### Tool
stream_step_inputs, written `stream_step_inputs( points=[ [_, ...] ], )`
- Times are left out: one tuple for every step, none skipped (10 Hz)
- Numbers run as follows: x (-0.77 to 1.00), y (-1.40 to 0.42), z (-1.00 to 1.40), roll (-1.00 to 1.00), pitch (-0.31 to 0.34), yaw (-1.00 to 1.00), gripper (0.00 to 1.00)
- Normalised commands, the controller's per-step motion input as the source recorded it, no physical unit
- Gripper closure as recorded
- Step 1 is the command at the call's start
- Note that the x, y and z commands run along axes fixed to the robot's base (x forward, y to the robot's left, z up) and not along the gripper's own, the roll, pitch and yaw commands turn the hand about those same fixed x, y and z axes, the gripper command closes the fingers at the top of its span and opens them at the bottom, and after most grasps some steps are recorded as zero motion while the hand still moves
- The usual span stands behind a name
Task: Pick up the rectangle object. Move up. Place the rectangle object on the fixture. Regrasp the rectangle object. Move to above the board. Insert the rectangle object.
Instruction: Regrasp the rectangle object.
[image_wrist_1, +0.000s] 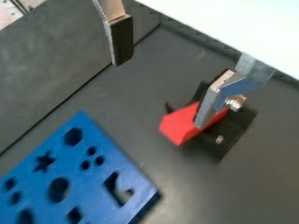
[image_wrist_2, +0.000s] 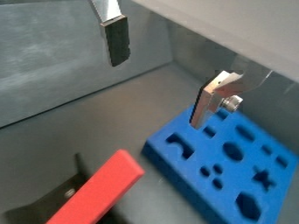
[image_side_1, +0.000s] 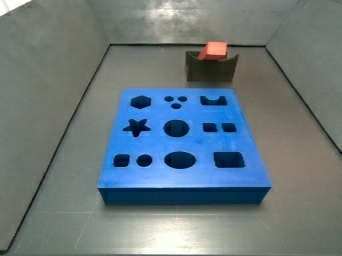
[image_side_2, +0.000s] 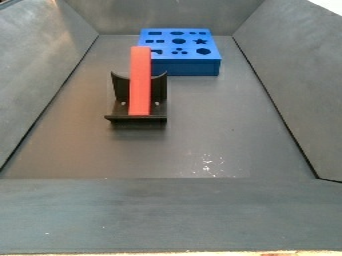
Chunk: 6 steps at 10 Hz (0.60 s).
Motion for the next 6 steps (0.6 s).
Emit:
stream_step_inputs(
  points=[
    [-0.01, -0.03, 0.02, 1.00, 0.031, 0.02, 0.00],
    [0.00, -0.04, 0.01, 1.00, 0.029, 0.02, 0.00],
    [0.01, -0.03, 0.01, 1.00, 0.029, 0.02, 0.00],
    [0.01, -0.02, 0.01, 1.00, 0.033, 0.02, 0.00],
    [0.01, -0.02, 0.01, 1.00, 0.038, 0.02, 0.00],
    [0.02, -0.02, 0.01, 1.00, 0.048, 0.02, 0.00]
  ],
)
